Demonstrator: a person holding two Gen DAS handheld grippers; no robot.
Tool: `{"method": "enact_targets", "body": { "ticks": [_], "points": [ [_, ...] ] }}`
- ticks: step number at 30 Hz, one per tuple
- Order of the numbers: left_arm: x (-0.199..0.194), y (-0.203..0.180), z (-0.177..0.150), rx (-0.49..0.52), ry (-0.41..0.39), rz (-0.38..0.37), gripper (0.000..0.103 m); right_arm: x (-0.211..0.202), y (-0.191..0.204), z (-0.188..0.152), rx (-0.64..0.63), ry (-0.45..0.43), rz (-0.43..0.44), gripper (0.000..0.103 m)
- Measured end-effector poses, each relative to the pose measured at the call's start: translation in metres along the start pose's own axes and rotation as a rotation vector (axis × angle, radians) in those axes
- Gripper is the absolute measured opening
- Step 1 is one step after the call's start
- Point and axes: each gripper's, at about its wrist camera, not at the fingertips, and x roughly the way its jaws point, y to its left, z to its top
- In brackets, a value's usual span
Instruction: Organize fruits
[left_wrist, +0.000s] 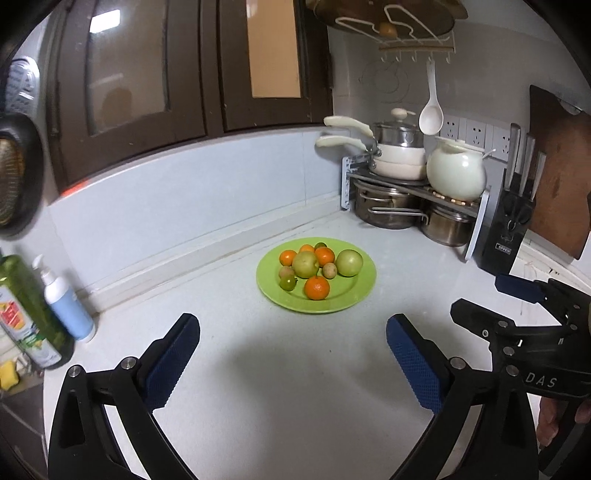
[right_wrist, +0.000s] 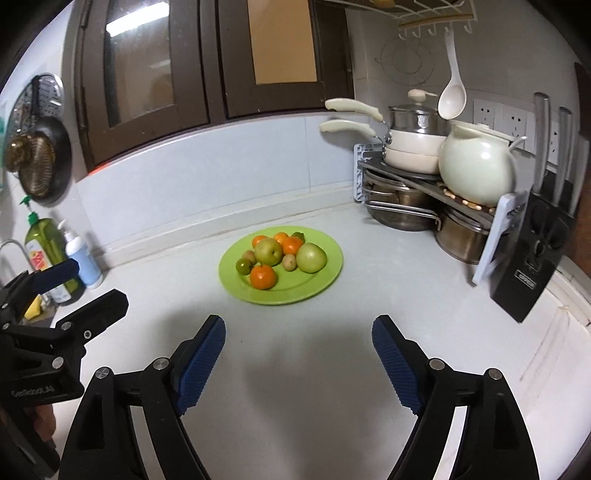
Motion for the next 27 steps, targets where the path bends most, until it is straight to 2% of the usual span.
{"method": "enact_targets", "body": {
  "ticks": [13,27],
  "points": [
    [-0.091,-0.037,-0.035,-0.058,-0.066,0.075,0.103,-0.080,-0.010,-0.032,-0.054,-0.046,0.036,0.088],
    [-0.141,-0.057,-0.062,-0.104,-0.085,0.099,0.103,-0.139,-0.014,-0.061,-0.086,-0.085,0.046,0.091]
  ]
}}
